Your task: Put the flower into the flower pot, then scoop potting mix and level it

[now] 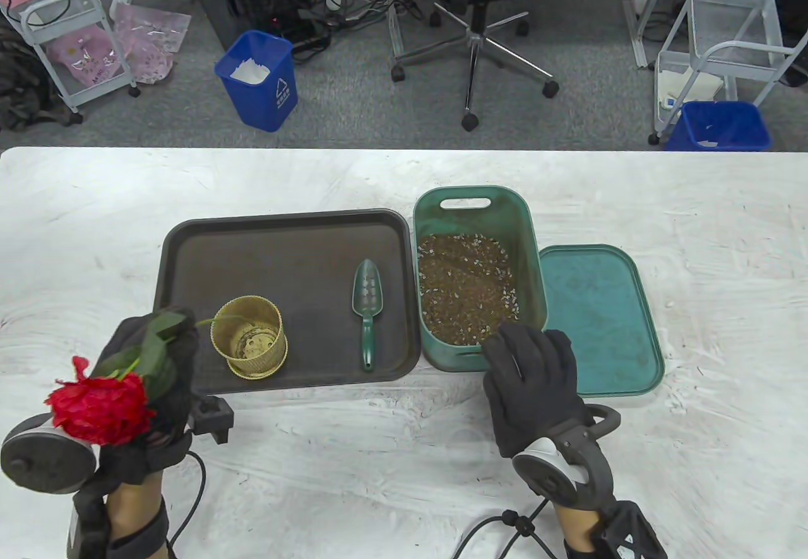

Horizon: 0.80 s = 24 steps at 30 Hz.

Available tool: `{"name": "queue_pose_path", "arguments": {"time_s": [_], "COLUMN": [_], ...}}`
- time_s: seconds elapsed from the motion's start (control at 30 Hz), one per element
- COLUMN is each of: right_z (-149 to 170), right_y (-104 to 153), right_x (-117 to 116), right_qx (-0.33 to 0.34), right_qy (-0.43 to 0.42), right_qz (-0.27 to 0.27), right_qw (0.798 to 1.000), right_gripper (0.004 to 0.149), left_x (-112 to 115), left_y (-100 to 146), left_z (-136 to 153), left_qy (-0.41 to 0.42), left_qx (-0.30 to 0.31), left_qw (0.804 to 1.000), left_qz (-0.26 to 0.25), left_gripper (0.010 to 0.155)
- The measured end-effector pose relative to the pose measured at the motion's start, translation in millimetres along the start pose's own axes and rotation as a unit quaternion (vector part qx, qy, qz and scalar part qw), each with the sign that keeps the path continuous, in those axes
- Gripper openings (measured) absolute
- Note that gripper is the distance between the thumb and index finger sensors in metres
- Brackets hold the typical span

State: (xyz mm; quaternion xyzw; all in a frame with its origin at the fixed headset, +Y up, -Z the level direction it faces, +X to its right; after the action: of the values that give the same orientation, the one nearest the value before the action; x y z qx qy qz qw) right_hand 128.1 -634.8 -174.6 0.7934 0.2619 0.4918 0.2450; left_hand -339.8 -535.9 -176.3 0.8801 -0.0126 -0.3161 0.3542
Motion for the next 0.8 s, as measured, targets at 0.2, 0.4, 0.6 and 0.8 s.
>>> {"name": "queue_pose_path", "arguments": {"time_s": [0.2,0.4,0.6,0.8], "right_z": [-1.3,-4.5,-3.3,-4.5], "right_y": [-0.2,-0.4,-0.1,0.5], "right_x": [-1.4,-1.6,-3.8,-7.3], "right_qx": [0.001,0.006,0.004,0.005], "right_qy": [-0.001,-0.002,-0.005,-0.007], "right_qz": [-0.003,-0.002,-0.007,-0.014], "right_qw": [1.000,1.000,1.000,1.000], "right_gripper": [0.049,0.049,0.049,0.048], "left_x": [-5.9,19.1,32.4,31.9], "left_y": [15.0,25.3,31.0,34.6], "left_z": [52.8,83.6,93.7,102.1], "left_qy": [0.027,0.006,-0.015,-0.003], "left_qx": [-0.096,-0.142,-0.151,-0.168], "left_qw": [0.995,0.989,0.987,0.985], "left_qz": [-0.016,0.027,0.053,0.048], "left_gripper": [0.040,0.040,0.040,0.040]}}
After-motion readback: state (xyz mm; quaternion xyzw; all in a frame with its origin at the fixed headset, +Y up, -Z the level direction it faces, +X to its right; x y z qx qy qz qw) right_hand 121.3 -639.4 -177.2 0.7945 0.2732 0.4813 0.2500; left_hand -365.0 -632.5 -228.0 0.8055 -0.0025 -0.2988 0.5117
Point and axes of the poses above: the tracker on the back of each hand, its own z axis roughly to the little-finger side, its own y axis roughly from the fingertips to the wrist, x = y × z, the point moved 4 cm from there along -y, roughly from the wrist to the fingertips, and after that the axes turned 1 degree about y, right-handed, at the moved point
